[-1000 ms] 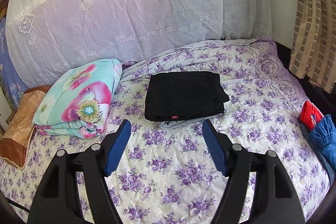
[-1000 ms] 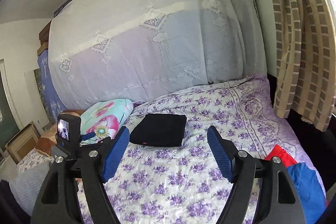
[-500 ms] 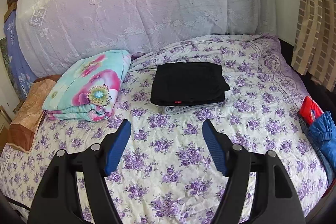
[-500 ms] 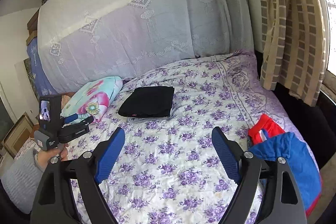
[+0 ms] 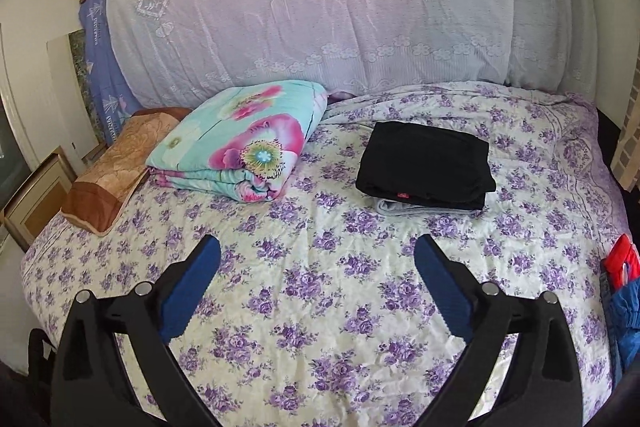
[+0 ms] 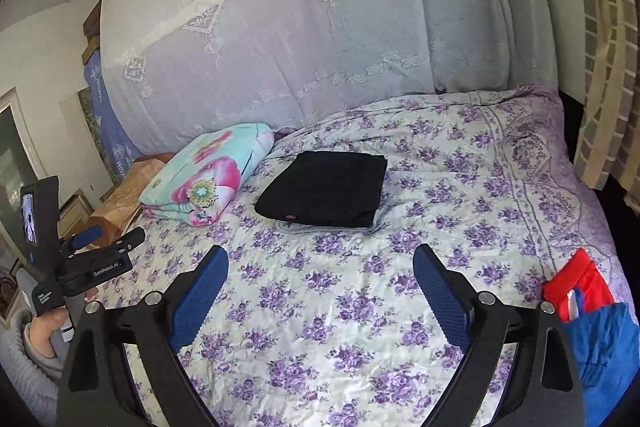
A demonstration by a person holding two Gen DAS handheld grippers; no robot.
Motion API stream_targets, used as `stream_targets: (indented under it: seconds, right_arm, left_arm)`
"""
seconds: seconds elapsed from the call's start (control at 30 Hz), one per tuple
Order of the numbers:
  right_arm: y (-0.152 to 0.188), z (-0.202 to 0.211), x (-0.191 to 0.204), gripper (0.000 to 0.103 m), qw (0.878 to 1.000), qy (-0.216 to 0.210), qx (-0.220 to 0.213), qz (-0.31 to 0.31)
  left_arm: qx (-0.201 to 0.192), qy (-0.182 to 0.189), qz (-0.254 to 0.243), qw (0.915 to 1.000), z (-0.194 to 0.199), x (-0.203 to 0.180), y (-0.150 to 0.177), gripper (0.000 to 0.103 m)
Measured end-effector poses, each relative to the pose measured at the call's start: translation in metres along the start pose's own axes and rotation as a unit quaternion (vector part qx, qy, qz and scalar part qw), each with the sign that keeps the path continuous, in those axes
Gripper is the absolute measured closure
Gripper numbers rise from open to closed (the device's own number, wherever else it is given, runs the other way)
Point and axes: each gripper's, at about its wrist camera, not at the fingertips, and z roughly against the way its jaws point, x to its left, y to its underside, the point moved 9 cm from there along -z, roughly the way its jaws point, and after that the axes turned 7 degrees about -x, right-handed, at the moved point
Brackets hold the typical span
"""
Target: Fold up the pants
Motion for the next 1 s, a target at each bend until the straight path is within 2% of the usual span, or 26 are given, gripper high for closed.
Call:
stream_targets:
  seconds: [0.1, 0.23, 0.4, 0.53, 0.73, 0.9, 1.0]
  right_arm:
    - [0.008, -0.009, 0.009, 0.009, 1.0, -0.009, 0.01, -0.002]
    - [0.023, -0.01, 0.018, 0.007, 0.999, 0.001, 0.013, -0.03]
    - [0.043, -0.005, 0.024, 0.006, 0.996, 0.058, 0.01, -0.065]
    - [0.056, -0.004, 0.036, 0.006, 0.995, 0.065, 0.024, -0.068]
    - [0.058, -0.003, 0.047, 0.006, 0.996, 0.067, 0.022, -0.052]
    - [0.046, -0.003, 0.048, 0.006, 0.997, 0.064, 0.011, -0.039]
    - [0.043, -0.005, 0.047, 0.005, 0.997, 0.06, 0.009, -0.036]
  left_arm:
    - [0.014, -0.007, 0.004, 0.9999, 0.004, 0.002, 0.011, 0.006]
    - [0.029, -0.005, -0.009, 0.9995, 0.007, 0.002, 0.023, 0.005]
    - [0.039, 0.029, -0.042, 0.998, 0.009, -0.008, 0.033, 0.005]
    - [0.037, 0.058, -0.053, 0.9962, 0.011, -0.016, 0.034, 0.005]
    - [0.032, 0.075, -0.05, 0.9955, 0.01, -0.019, 0.034, 0.005]
    - [0.027, 0.089, -0.045, 0.9947, 0.012, -0.026, 0.03, 0.005]
    - [0.005, 0.096, -0.043, 0.9945, 0.015, -0.029, 0.025, 0.005]
